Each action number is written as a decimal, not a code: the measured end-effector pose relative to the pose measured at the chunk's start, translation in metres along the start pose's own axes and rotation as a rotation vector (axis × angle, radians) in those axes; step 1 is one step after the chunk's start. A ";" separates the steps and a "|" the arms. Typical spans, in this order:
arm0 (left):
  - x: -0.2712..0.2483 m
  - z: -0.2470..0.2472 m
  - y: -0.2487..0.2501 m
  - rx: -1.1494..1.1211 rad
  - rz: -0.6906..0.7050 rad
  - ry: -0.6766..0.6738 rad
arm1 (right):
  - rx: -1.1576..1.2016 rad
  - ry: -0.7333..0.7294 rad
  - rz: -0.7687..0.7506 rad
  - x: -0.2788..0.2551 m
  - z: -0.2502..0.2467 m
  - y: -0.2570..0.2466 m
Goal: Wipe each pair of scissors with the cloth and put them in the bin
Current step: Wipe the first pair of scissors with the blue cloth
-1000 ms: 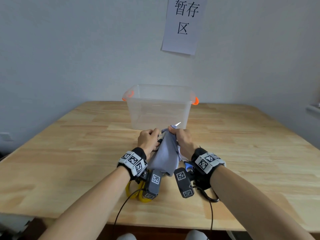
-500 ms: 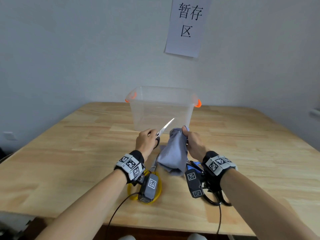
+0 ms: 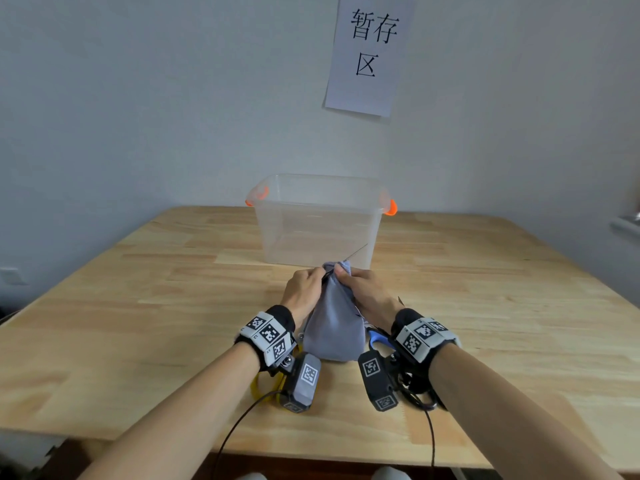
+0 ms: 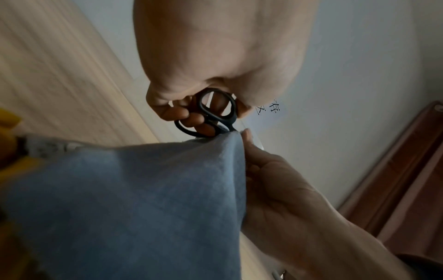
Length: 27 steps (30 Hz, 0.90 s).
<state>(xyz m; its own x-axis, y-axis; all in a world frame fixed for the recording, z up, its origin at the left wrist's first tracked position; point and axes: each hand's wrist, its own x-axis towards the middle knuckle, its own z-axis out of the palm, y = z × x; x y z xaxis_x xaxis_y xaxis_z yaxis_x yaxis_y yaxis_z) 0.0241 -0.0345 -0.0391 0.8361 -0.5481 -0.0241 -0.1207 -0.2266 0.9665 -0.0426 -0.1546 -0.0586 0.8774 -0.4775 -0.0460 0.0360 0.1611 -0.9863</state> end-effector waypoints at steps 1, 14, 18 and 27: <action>0.000 0.001 0.000 0.007 -0.006 -0.010 | 0.009 0.000 -0.008 0.000 0.000 0.001; 0.008 0.009 0.004 0.287 0.059 0.092 | 0.098 0.122 -0.014 0.007 0.006 0.012; 0.007 0.012 0.006 0.355 0.083 0.078 | 0.162 0.156 0.027 0.015 0.005 0.017; 0.011 0.011 0.007 0.378 0.072 0.037 | 0.230 0.159 0.017 0.014 0.003 0.013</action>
<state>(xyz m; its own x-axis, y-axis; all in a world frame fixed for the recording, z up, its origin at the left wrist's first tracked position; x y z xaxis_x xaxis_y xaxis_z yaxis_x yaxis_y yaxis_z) 0.0266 -0.0508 -0.0353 0.8364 -0.5452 0.0565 -0.3625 -0.4730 0.8031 -0.0282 -0.1571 -0.0713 0.7934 -0.5997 -0.1043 0.1454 0.3530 -0.9243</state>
